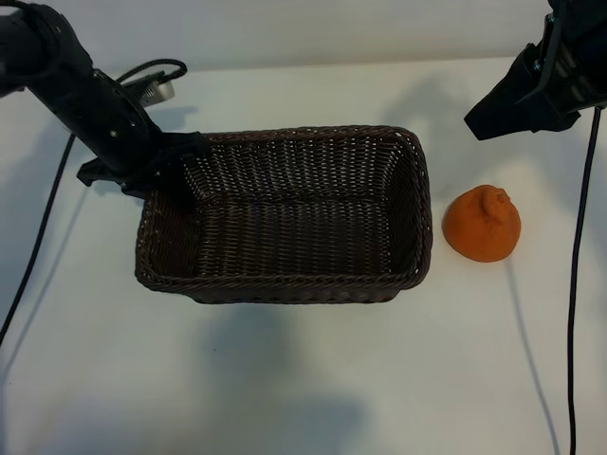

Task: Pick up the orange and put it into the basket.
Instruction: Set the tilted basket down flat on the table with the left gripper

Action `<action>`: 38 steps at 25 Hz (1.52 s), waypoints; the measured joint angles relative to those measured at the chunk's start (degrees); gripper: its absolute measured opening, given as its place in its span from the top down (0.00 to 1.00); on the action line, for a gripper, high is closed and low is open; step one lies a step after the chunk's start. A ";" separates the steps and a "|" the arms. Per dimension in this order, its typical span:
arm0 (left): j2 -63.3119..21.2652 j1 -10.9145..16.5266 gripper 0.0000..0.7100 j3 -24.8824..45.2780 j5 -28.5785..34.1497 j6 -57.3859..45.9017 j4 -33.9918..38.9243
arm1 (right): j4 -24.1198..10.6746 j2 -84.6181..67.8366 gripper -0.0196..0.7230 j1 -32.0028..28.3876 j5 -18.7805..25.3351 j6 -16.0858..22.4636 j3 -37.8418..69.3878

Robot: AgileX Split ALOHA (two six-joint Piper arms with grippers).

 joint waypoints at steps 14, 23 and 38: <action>1.51 -0.19 0.76 -1.01 0.41 1.24 -0.87 | 0.00 0.00 0.39 0.00 0.00 0.00 0.00; 2.58 -0.26 0.76 -6.42 2.68 -0.24 0.15 | 0.56 0.00 0.39 0.00 0.00 0.00 0.00; 2.68 -0.26 0.76 -6.84 4.30 -0.35 1.33 | 0.86 0.00 0.39 0.00 0.00 0.05 0.00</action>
